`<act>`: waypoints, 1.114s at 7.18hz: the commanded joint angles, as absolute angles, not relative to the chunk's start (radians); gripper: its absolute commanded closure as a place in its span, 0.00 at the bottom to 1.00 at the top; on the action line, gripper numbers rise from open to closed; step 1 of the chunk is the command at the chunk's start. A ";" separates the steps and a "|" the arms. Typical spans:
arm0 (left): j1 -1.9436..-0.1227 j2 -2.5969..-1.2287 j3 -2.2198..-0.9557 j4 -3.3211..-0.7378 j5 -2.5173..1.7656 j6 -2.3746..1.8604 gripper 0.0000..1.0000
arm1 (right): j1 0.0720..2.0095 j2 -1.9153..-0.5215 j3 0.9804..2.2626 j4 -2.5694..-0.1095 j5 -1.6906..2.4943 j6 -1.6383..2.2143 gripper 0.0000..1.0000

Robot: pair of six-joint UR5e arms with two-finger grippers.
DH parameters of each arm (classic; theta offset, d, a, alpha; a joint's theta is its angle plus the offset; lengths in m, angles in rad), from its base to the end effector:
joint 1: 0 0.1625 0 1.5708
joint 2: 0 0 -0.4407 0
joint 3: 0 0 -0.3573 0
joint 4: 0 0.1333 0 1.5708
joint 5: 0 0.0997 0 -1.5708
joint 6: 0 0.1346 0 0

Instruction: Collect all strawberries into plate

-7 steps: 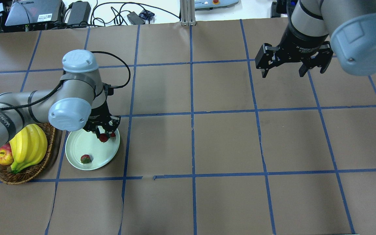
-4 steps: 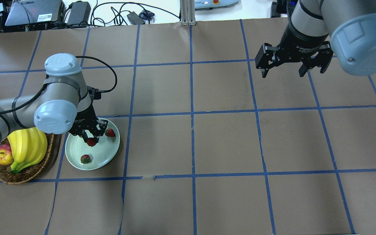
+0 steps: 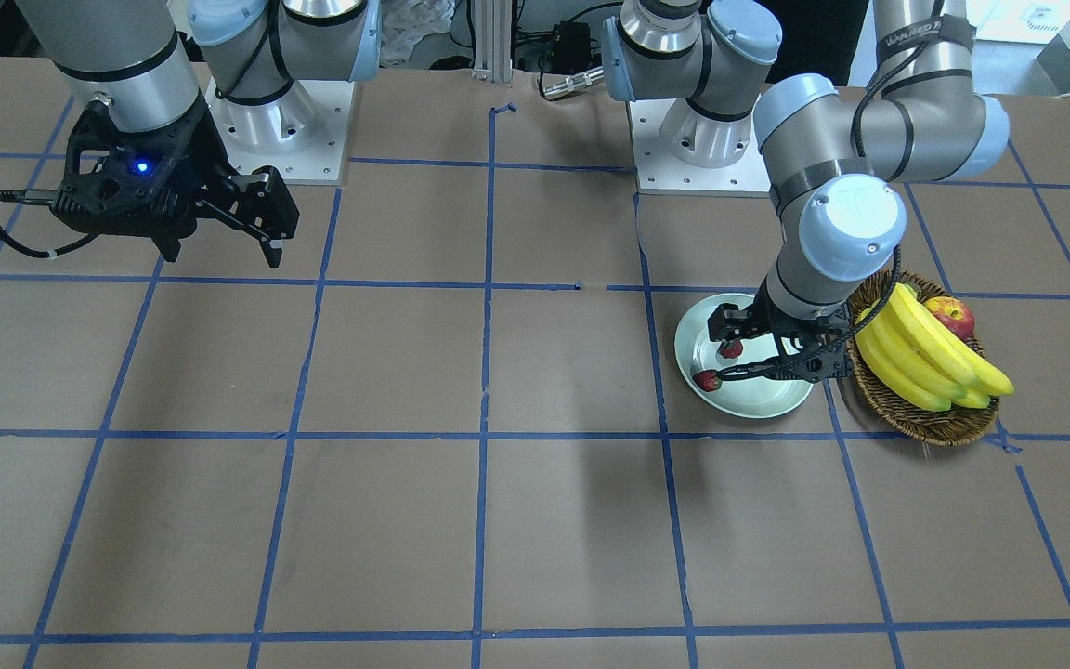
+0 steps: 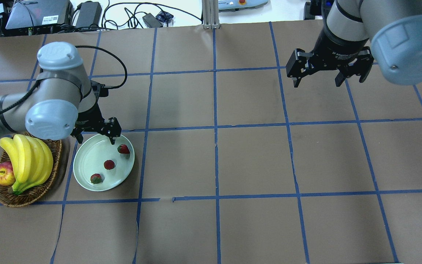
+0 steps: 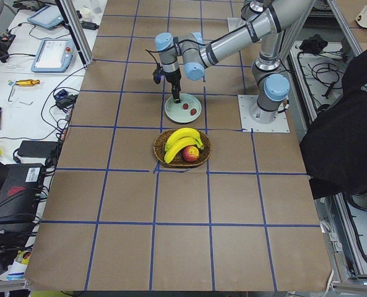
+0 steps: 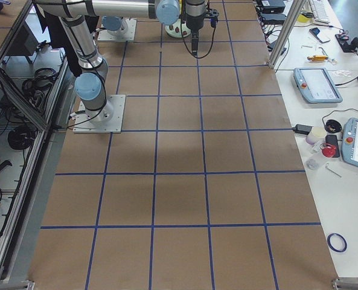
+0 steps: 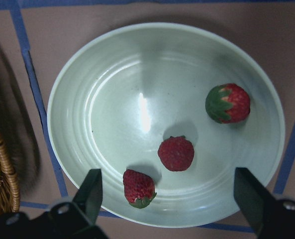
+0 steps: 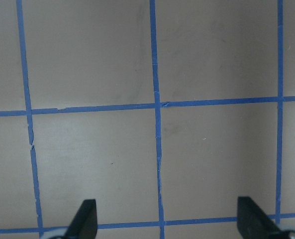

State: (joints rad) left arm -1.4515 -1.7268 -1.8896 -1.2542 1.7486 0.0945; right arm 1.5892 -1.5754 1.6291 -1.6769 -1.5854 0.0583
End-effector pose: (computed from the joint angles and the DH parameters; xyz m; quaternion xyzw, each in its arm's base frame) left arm -0.0535 -0.4736 0.2880 -0.0053 0.9929 0.0877 0.0796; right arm 0.1398 -0.4589 0.4548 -0.0201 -0.9994 0.0265 0.0063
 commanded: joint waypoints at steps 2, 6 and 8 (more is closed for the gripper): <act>-1.489 -1.668 -1.581 -1.505 1.670 0.066 0.00 | 1.589 -1.577 1.631 -1.677 -1.583 0.060 0.00; -1.684 -1.635 -1.526 -1.505 1.643 -0.048 0.00 | 1.589 -1.577 1.632 -1.674 -1.580 0.060 0.00; -1.657 -1.628 -1.542 -1.476 1.587 -0.096 0.00 | 1.589 -1.577 1.629 -1.680 -1.585 0.058 0.00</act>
